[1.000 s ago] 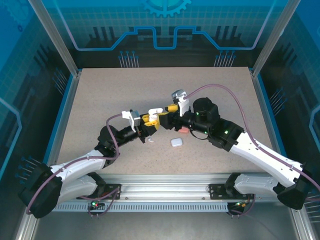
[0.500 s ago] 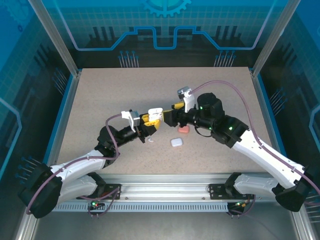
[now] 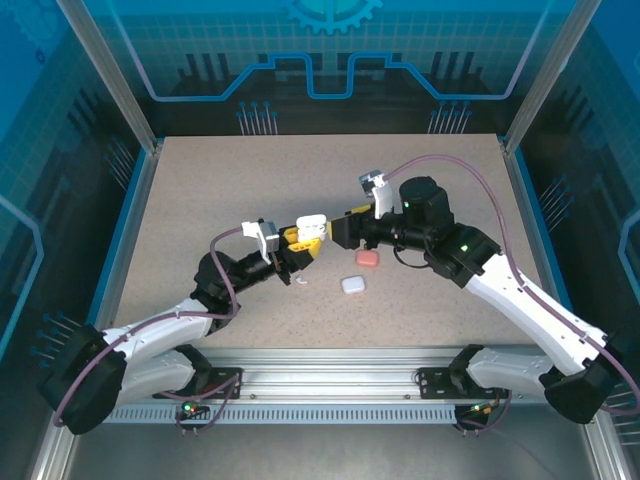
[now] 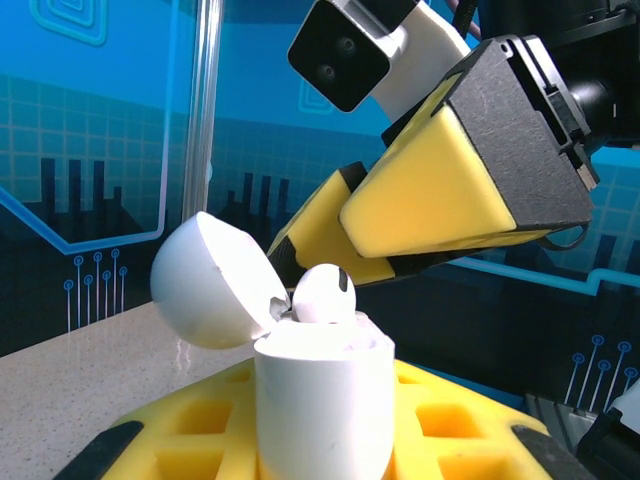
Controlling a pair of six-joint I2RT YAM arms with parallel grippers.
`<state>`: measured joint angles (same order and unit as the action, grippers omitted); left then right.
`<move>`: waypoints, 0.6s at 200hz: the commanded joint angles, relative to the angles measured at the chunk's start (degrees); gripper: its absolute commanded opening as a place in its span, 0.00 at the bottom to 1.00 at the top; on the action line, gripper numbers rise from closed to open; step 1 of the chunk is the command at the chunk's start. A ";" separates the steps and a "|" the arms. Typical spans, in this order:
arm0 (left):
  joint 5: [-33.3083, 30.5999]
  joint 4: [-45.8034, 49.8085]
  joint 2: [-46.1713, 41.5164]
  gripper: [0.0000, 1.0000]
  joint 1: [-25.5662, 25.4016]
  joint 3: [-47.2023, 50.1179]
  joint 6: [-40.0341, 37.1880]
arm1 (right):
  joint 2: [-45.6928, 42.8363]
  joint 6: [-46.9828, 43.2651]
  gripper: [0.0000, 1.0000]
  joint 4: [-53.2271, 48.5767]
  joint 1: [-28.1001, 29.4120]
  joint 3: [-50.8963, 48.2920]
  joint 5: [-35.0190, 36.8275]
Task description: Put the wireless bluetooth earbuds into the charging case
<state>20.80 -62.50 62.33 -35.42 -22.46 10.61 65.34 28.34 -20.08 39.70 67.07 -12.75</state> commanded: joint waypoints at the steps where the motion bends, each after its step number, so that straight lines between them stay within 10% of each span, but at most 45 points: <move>1: 1.09 -3.33 0.45 0.12 -0.27 -1.99 -0.06 | 0.69 1.37 0.67 2.89 -0.42 -0.21 -2.63; 120: -0.29 -2.83 -0.96 0.11 -0.28 -1.21 -1.11 | 0.53 0.02 0.66 0.55 -0.04 -1.94 -1.87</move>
<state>20.78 -62.02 62.65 -35.42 -22.46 10.52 67.13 29.17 -18.39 39.70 66.26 -14.61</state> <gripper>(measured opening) 0.231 0.664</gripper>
